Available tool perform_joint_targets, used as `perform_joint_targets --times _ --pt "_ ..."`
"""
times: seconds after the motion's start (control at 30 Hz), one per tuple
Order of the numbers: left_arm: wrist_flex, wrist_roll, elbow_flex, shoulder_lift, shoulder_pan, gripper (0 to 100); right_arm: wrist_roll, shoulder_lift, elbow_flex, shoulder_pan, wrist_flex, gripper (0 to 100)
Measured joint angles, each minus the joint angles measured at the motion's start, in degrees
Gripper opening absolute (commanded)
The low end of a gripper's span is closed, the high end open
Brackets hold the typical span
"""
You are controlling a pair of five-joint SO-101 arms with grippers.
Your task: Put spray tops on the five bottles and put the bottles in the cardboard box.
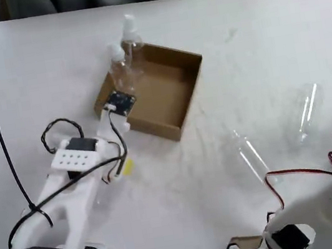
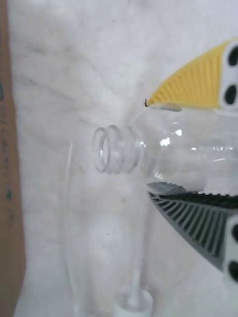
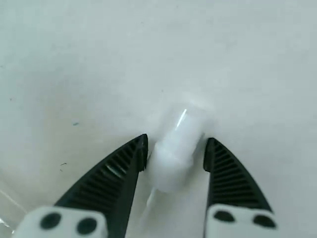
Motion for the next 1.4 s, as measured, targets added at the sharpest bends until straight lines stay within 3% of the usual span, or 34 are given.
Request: perform_joint_targets --times 0.27,0.53,0.73,1.0,1.17,1.4 --pt "0.00 0.00 0.00 -2.55 0.00 3 3.69 -0.70 -7.47 -3.34 2.81 1.7" --pt "1.23 -0.18 5.89 -19.87 -2.73 3 4.31 -6.86 -22.24 -10.55 15.21 1.7" --pt "1.32 -0.09 10.64 -36.40 -2.90 3 4.31 -12.22 -25.41 -23.03 16.44 1.6" --pt "4.04 10.99 11.52 -55.56 -2.81 3 4.31 -29.19 -28.13 -37.36 16.35 1.6" --pt "6.68 12.57 10.20 -61.45 -2.81 3 4.31 -42.11 -28.13 -50.81 16.09 1.6" --pt "6.68 12.66 5.71 -65.85 -2.81 3 4.48 -55.56 -28.84 -68.84 2.55 1.6"
